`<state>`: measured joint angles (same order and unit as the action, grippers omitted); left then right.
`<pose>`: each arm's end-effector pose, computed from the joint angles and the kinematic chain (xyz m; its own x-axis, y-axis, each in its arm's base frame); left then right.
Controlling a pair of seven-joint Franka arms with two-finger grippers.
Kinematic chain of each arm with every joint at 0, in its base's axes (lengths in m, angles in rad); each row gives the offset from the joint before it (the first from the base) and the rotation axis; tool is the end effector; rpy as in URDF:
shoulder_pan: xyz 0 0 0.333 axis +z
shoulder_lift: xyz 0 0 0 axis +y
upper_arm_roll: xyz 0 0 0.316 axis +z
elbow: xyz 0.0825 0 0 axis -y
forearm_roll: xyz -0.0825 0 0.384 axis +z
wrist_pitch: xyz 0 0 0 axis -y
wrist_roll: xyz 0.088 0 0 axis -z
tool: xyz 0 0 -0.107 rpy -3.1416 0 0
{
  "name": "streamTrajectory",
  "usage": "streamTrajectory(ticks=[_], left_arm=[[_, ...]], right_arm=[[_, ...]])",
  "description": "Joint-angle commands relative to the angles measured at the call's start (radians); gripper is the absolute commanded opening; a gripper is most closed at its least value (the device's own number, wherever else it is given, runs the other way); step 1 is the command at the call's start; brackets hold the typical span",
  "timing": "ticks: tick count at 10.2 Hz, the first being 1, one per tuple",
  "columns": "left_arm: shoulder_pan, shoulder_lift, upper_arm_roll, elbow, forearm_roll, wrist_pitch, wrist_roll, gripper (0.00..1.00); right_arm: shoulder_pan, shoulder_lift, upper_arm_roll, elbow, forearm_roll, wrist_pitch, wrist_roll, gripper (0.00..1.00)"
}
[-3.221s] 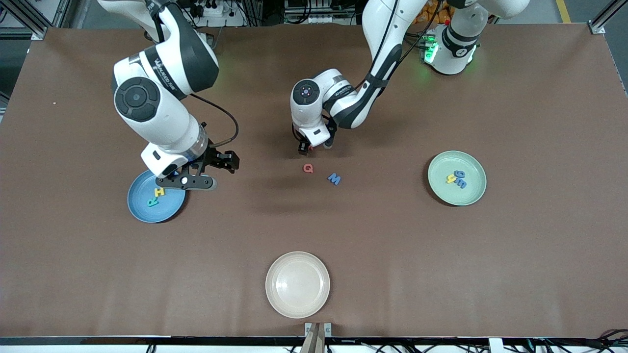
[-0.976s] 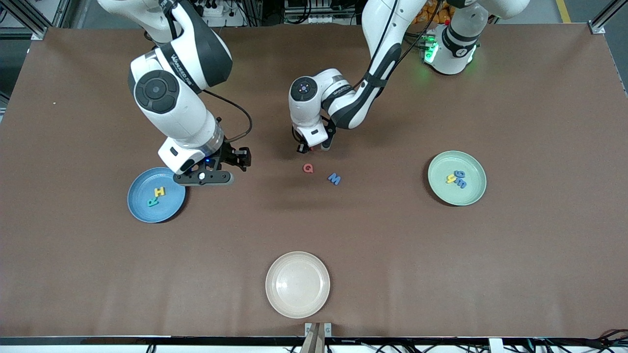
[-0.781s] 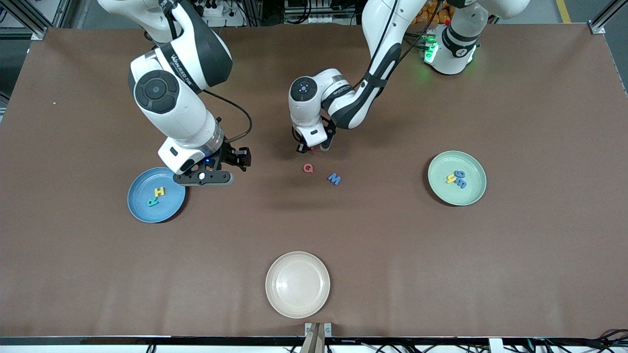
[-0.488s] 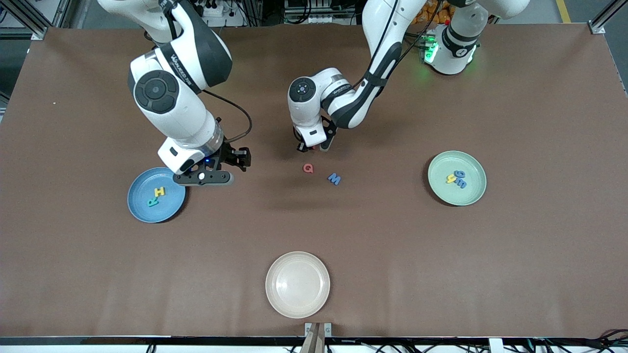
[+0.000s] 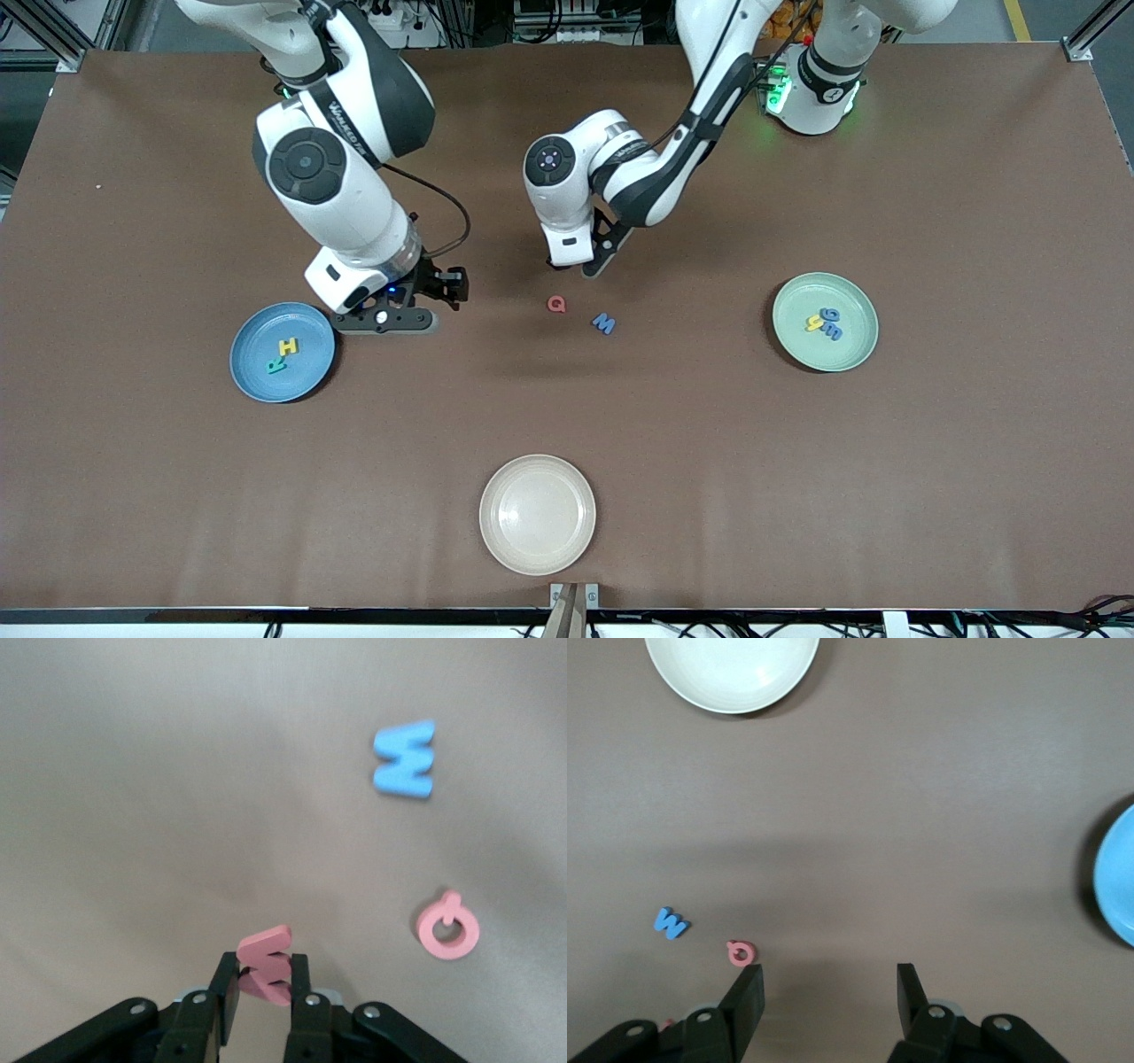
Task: Sort uppercase to blue plate, lowercase to green plate
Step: 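Close the left gripper on the pink w and lift it, then carry the w to the green plate while the right gripper reaches the Q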
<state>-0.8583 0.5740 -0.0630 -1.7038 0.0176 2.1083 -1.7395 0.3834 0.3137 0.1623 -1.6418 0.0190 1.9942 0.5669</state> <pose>0.3998 -0.5191 0.2472 0.6862 0.7273 0.0076 0.7178 -0.6755 -0.1686 0.5642 0.3318 0.4394 0.9993 -0.0375 -0.0008 -0.0374 -0.9961 -0.0795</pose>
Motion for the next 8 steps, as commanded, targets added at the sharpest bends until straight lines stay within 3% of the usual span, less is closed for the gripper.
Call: streamTrajectory(ticks=[1, 5, 8], left_arm=[[0.105, -0.118, -0.009, -0.057, 0.019, -0.099, 0.196, 0.00], [0.394, -0.316, -0.014, -0.206, 0.019, -0.186, 0.680, 0.00], [0.672, -0.362, -0.015, -0.287, 0.018, -0.180, 1.077, 0.00]], right_arm=[[0.060, 0.056, -0.001, 0.016, -0.007, 0.063, 0.091, 0.70], [0.175, 0.171, -0.003, 0.016, -0.024, 0.219, 0.123, 0.85], [0.222, 0.252, -0.001, 0.014, -0.105, 0.238, 0.098, 0.89]])
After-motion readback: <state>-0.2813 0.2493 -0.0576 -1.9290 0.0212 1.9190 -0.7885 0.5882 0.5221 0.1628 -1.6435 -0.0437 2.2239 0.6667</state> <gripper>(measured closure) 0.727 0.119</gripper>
